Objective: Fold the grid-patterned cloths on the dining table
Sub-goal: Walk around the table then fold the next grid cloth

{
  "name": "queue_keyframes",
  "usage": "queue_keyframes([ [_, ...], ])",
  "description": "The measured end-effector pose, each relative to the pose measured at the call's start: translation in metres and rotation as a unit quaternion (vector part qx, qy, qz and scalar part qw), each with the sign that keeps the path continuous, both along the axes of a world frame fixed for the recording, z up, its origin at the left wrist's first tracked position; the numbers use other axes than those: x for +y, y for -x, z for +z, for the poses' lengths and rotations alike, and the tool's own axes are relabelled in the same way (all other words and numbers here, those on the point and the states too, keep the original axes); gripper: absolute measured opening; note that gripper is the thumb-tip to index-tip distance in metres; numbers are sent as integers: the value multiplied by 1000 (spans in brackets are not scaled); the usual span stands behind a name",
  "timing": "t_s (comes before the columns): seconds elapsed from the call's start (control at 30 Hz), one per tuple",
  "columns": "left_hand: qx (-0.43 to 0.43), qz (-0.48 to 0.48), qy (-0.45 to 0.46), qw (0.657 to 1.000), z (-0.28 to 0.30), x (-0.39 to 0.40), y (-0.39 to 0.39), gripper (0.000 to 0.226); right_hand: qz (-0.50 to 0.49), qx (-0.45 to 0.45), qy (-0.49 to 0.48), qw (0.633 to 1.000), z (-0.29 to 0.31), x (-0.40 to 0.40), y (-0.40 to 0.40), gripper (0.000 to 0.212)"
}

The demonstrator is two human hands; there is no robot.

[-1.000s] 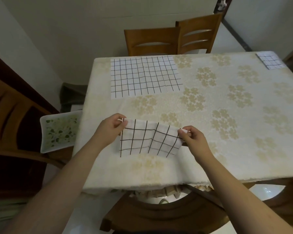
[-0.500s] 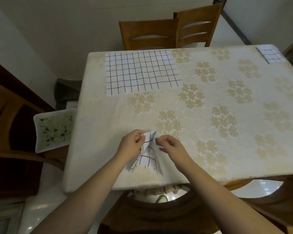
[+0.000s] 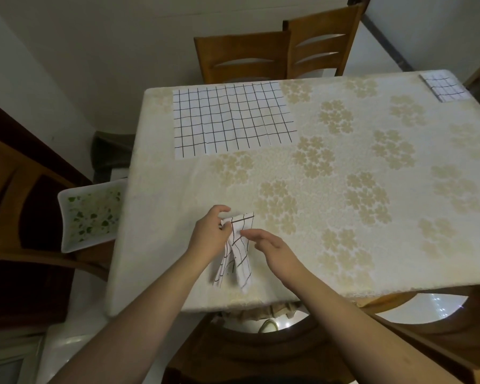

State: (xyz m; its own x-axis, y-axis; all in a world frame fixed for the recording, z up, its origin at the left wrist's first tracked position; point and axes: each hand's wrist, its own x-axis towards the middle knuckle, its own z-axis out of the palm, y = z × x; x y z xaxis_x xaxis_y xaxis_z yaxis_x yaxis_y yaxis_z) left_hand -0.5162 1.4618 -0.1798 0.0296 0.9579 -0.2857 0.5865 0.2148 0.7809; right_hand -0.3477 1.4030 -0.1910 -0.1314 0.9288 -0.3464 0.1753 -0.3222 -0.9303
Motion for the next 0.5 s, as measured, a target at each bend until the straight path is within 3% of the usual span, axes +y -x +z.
queue_keyframes([
  [0.1, -27, -12, -6, 1000, 8, 3, 3, 34, -149, 7, 11, 989, -9, -2, -10, 40],
  [0.17, -99, -4, 5, 995, 16, 1, 3, 33, -218, -3, 32, 975, -13, -3, -19, 36],
  [0.37, -290, 168, 76, 939, -7, -11, 11, 37, -288, -55, 86, 952, -22, -7, -40, 26],
  [0.43, -286, 203, 135, 927, -35, -25, 17, 39, -282, -87, 104, 950, -27, -8, -43, 31],
  [0.5, -214, 188, 205, 936, -62, -43, 23, 40, -269, -115, 131, 947, -33, -10, -46, 36],
])
